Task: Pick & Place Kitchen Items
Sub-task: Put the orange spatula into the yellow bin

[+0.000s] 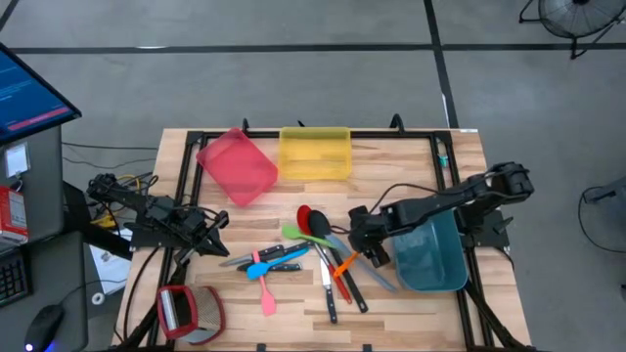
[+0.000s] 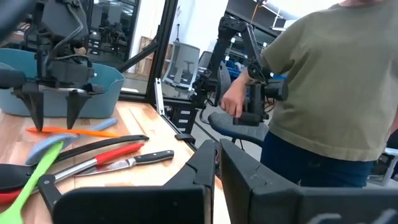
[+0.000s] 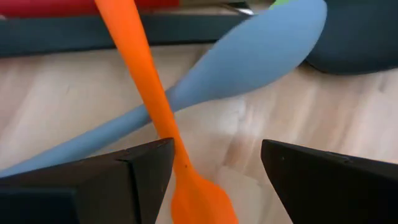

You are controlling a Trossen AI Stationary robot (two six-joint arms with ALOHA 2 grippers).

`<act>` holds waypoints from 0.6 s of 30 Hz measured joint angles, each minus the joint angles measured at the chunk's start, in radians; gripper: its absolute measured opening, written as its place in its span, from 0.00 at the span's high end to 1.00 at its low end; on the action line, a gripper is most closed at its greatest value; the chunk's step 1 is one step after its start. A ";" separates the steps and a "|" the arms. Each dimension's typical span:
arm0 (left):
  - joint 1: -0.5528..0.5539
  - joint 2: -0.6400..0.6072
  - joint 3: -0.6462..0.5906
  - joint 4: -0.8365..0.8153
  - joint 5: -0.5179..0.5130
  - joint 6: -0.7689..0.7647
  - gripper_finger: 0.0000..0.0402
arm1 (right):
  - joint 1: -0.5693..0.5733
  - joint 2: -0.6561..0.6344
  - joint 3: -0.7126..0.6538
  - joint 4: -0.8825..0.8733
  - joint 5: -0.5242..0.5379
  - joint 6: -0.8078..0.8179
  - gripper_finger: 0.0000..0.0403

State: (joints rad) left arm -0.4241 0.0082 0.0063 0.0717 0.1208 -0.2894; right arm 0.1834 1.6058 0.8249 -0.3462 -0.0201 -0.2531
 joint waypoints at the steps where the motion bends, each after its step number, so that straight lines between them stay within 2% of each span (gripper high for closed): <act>1: 0.000 0.000 0.000 0.001 0.000 0.000 0.98 | -0.001 0.020 0.008 0.002 -0.014 0.000 0.41; 8: 0.000 0.000 0.000 0.003 0.000 0.000 0.98 | -0.004 0.095 0.067 -0.057 -0.043 0.015 0.41; 18: 0.000 0.000 0.000 0.005 0.000 0.000 0.98 | -0.028 0.034 0.100 -0.105 -0.031 0.007 0.41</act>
State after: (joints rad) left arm -0.4241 0.0082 0.0059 0.0769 0.1207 -0.2893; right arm 0.1555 1.6396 0.9248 -0.4507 -0.0508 -0.2462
